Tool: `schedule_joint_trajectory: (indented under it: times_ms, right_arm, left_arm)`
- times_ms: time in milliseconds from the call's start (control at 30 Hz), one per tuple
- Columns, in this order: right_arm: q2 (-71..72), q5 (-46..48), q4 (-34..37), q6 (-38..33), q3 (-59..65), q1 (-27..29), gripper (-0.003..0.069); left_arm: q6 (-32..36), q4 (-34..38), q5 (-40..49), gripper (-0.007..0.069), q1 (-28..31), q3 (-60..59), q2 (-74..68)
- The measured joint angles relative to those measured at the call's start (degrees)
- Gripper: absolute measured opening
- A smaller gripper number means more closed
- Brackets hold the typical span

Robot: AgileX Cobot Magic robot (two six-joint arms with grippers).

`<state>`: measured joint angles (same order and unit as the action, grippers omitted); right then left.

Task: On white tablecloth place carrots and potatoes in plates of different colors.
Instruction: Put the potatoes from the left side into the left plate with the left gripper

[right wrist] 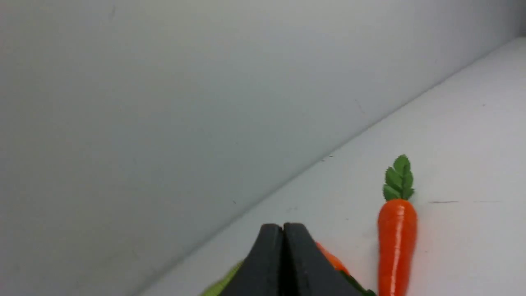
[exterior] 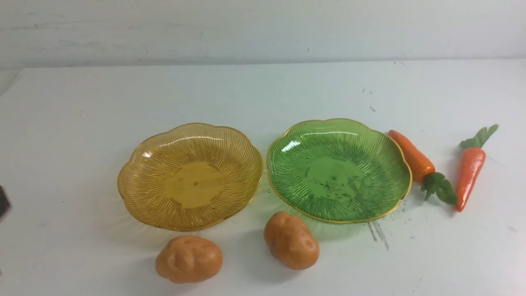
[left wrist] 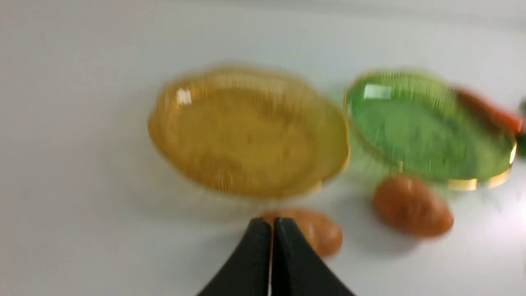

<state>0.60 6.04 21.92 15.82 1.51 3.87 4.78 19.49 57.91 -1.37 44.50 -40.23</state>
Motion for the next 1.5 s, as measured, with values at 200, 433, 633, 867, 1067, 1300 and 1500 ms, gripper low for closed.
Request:
schedule_joint_trajectory:
  times_ms: [200, 433, 633, 867, 1067, 1300, 1500]
  right_arm:
    - [0.0, -4.44, 11.38, 3.41, 0.06, 0.0, -0.0015]
    - [0.0, -6.04, 13.77, 3.41, 0.06, -0.07, -0.0015]
    - [-1.46, 9.09, 11.02, -3.4, -11.18, -3.51, -0.0015]
    - [-18.22, 33.87, 8.83, -14.27, -30.88, -8.1, -0.0015]
    - [-34.25, 56.57, 7.05, -24.8, -43.9, -9.23, -0.0015]
    - [-41.63, 61.07, 7.94, -29.61, -45.84, -9.3, -0.0015]
    - [-41.68, 60.51, 9.18, -30.48, -45.95, -9.3, -0.0015]
  left_arm:
    - [8.17, 0.23, 2.61, -0.0003, -0.05, 1.34, -13.62]
    - [12.32, 1.88, 2.67, -0.0003, -4.7, 1.4, -19.36]
    - [13.4, 1.06, 0.85, -0.0003, -12.33, 1.93, -21.11]
    - [14.34, -1.07, -1.81, -0.0003, -16.84, 6.35, -25.48]
    - [25.14, -1.4, -2.92, 0.0011, -17.08, 11.19, -31.49]
    - [45.42, -0.34, -4.14, 0.0226, -17.08, 12.05, -39.59]
    - [49.97, -1.39, -8.29, 0.0629, -17.15, 12.05, -48.31]
